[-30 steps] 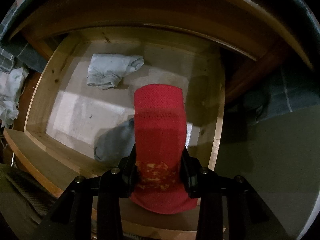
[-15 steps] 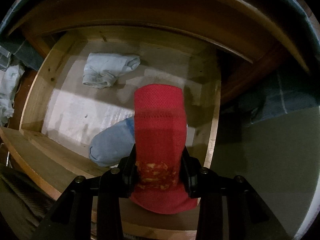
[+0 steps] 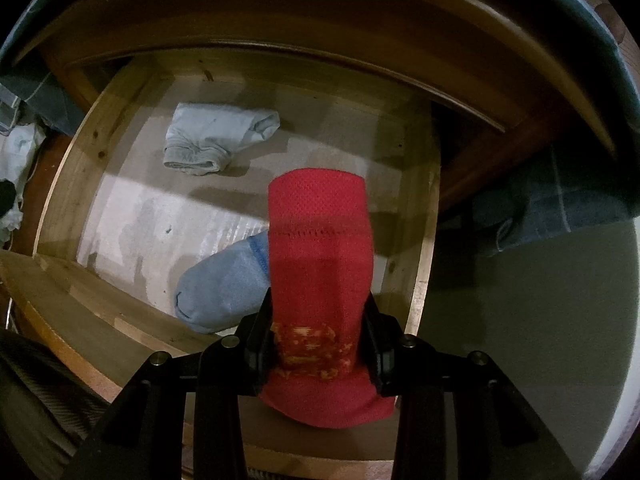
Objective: Take underwear out of drawer
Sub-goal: 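Move the left tool back over the open drawer, then carry the red sock up from the drawer over the white box with the right tool, then open the right tool to drop the red sock into the box, then move the right tool back down into the drawer toward the light blue sock, then grasp the light blue sock with the right tool, then lift the light blue sock up out of the drawer with the right tool, then lower the left tool toward the grey cloth while the right tool holds the blue sock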
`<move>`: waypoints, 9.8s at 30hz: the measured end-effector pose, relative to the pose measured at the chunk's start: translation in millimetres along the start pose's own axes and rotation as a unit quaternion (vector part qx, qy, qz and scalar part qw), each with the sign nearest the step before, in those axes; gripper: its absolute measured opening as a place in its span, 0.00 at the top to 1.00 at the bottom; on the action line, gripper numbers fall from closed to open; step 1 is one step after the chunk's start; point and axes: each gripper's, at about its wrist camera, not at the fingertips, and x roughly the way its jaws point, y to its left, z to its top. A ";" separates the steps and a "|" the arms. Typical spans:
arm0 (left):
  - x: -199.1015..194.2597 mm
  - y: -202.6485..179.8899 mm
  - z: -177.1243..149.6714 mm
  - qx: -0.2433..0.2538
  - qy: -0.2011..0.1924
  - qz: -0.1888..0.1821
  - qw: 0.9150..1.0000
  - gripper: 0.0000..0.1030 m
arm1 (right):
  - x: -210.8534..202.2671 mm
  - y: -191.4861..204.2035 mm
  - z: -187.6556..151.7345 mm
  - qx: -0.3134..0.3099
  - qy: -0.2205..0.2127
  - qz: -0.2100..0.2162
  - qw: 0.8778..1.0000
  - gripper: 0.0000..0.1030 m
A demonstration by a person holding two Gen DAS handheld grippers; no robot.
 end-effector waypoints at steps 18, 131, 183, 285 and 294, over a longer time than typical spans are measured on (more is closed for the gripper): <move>-2.0 -12.1 -4.3 0.031 -0.023 0.030 0.999 0.41 | -1.7 -0.8 -0.4 -0.001 -0.005 0.002 1.000 0.66; -5.9 1.1 -4.4 0.013 -0.035 0.019 0.999 0.41 | -211.6 -47.4 217.8 0.017 -0.203 -0.046 0.978 0.32; -8.8 3.5 -4.9 0.007 -0.036 0.023 0.999 0.41 | 13.1 29.6 27.1 0.014 0.141 0.061 0.988 0.20; 13.9 -44.3 -2.9 0.150 -0.005 0.103 0.983 0.41 | -21.9 -11.7 -30.1 0.004 -0.028 0.041 0.999 0.60; 28.8 -66.7 3.6 0.246 -0.016 0.121 0.961 0.41 | -22.3 -11.8 -30.1 0.007 -0.028 0.044 0.999 0.60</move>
